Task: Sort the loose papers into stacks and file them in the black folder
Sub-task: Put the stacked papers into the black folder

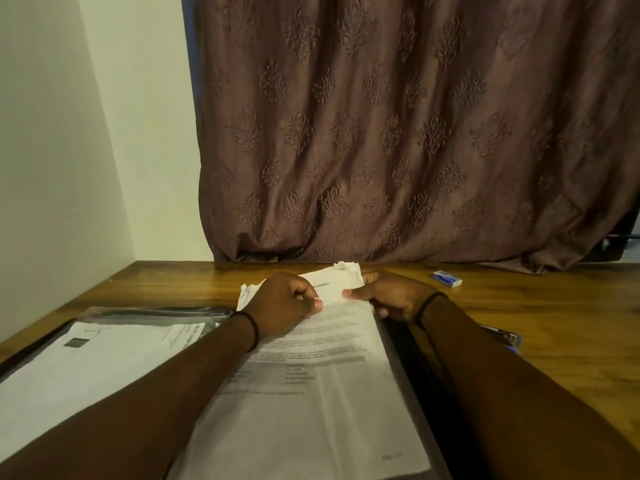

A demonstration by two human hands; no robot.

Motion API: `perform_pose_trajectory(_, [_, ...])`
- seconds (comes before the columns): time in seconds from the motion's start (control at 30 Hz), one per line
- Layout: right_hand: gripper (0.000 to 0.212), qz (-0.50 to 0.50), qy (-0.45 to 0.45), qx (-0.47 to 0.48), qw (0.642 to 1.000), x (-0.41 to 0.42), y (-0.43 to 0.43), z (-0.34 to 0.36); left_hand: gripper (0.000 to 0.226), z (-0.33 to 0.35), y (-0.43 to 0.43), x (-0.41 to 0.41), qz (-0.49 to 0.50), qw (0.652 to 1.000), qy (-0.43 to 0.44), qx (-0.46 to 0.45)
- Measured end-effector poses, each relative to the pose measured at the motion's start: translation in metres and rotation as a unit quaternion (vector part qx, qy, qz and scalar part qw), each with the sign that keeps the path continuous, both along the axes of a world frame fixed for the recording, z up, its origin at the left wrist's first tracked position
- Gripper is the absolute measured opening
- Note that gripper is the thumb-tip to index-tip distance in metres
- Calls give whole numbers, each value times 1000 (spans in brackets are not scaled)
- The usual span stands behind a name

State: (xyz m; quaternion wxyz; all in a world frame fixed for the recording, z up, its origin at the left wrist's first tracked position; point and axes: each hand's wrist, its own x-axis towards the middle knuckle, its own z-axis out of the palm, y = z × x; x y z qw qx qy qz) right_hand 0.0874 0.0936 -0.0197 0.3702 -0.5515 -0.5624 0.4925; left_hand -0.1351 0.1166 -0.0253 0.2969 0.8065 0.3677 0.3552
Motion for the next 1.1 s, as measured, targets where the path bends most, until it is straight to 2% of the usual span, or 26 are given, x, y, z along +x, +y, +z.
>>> perform_pose_trajectory(0.17, [11,29,-2,-45,999,4,0,4,14,3,-1,-2,-19,1000,-11,-13])
perform_pose_trajectory(0.23, [16,-1,-31,2,1000,-2,2,1,12,1,0,-3,-26,999,-15,-15])
perform_pose_trajectory(0.33, [25,-89,-18,100,991,-20,5,-4,12,-1,0,-2,-24,1000,2,-3])
perform_pose_trajectory(0.4, [24,-122,-10,113,986,-23,8,-6,14,-2,2,-2,-13,1000,12,16])
perform_pose_trajectory(0.47, [23,-111,-18,95,989,-20,6,-4,17,-2,3,-2,13,998,30,51])
perform_pose_trajectory(0.53, [19,-78,-74,67,992,-14,5,-1,20,-2,4,-3,15,996,41,78])
perform_pose_trajectory(0.63, [12,-3,-119,39,992,-11,0,2,24,-2,2,-4,19,997,44,64])
perform_pose_trajectory(0.8, [34,-32,-33,64,997,-14,1,-4,25,-1,2,-6,24,997,21,77])
perform_pose_trajectory(0.93, [53,-84,-17,56,995,-14,0,-3,19,-1,-2,-4,22,998,5,51])
perform_pose_trajectory(1.1, [57,-103,-5,43,994,-18,-8,2,22,-2,-7,-3,53,998,-11,35])
